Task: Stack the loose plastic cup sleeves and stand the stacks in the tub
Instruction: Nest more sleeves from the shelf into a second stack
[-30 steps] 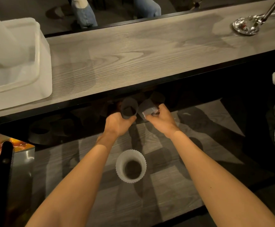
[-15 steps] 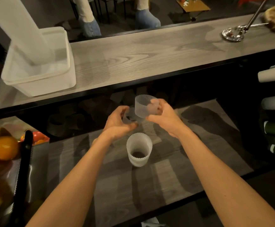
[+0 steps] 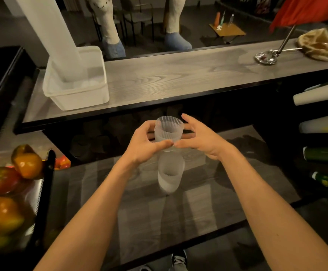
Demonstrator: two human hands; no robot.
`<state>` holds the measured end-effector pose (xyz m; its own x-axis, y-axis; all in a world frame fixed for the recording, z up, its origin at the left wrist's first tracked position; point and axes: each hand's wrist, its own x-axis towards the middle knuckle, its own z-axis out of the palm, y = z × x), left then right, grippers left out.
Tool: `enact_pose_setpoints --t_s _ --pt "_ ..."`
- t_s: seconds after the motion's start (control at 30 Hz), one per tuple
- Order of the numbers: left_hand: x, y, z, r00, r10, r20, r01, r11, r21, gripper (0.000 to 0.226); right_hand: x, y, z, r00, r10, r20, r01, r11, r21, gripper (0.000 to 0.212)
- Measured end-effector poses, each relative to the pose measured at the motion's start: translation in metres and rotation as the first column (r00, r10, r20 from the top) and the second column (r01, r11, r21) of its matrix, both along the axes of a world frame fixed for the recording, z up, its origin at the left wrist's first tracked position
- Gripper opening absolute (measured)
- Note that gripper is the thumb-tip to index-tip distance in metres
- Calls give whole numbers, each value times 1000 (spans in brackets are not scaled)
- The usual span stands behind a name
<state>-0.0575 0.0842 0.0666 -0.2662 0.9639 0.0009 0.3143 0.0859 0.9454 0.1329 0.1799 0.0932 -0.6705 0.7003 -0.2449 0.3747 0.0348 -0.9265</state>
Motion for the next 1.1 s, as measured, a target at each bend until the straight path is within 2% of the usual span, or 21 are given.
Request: enact_pose_setpoints --t_s 0.13,0.2,0.3,0.4,0.57,0.83,1.1 --pt "-3 -12 14 984 -105 144 109 994 -19 65 9 -11 18 998 64 2 -64 994 89 75" --pt "-3 -19 19 967 -175 183 185 982 -40 59 15 -14 21 994 104 32 -106 991 80 66" --pt "-5 -26 17 950 -257 179 277 956 -96 57 21 -18 19 982 162 102 -168 985 49 73" --pt "-4 -28 9 946 -315 81 325 930 -172 59 22 -23 9 954 215 207 -230 972 53 78" --pt "-9 -29 1 939 -340 49 343 918 -198 61 21 -29 6 926 241 292 -280 955 101 68" --pt "-19 -21 -1 922 -377 90 388 892 -232 67 8 -26 6 896 261 358 -338 926 171 70" --pt "-32 -7 -2 872 -461 166 487 780 -393 73 -8 -14 -1 826 342 448 -446 883 149 74"
